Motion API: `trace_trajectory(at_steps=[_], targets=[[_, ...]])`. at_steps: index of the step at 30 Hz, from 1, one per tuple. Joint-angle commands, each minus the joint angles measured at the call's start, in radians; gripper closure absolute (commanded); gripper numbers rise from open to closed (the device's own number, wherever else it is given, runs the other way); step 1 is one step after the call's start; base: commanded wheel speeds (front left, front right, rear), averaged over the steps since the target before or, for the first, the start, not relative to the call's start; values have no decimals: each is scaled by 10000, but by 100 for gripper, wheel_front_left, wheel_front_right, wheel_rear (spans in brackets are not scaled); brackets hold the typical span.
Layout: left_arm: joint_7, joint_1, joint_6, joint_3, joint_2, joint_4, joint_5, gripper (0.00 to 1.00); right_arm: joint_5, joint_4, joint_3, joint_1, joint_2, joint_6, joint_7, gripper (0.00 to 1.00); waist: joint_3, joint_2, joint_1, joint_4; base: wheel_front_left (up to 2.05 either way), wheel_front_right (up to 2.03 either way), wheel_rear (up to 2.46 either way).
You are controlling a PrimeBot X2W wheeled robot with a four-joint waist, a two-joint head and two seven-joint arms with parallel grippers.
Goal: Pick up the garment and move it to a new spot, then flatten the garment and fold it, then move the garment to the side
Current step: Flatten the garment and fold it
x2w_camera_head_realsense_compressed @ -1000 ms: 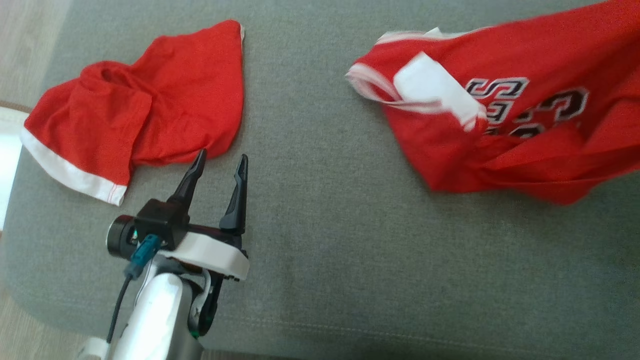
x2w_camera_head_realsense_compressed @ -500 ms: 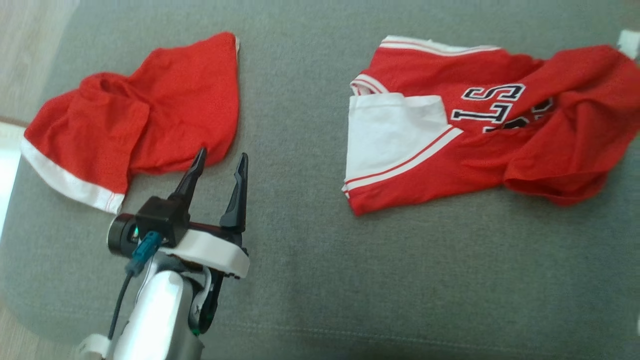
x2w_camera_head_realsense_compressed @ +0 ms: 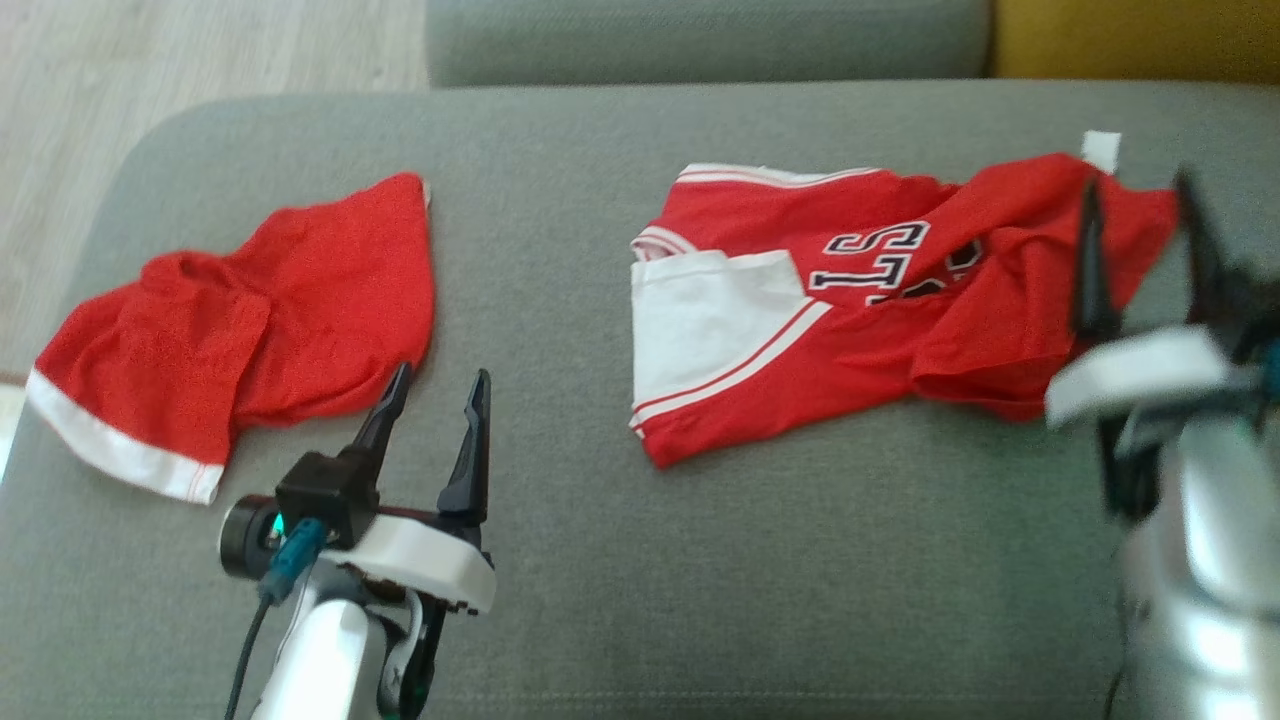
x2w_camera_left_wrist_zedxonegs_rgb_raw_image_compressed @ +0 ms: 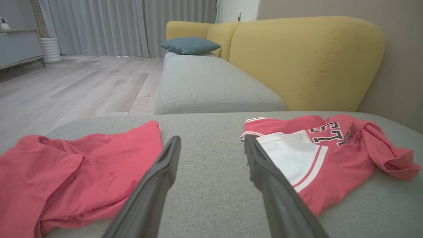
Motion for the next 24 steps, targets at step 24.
trace_trajectory(at_steps=[24], targets=[[-122,-108,108,152,72,-384,-217,0,1382,-1561,2271,2801,467,65,483,0,56,-1,0,-279,0,0,0]])
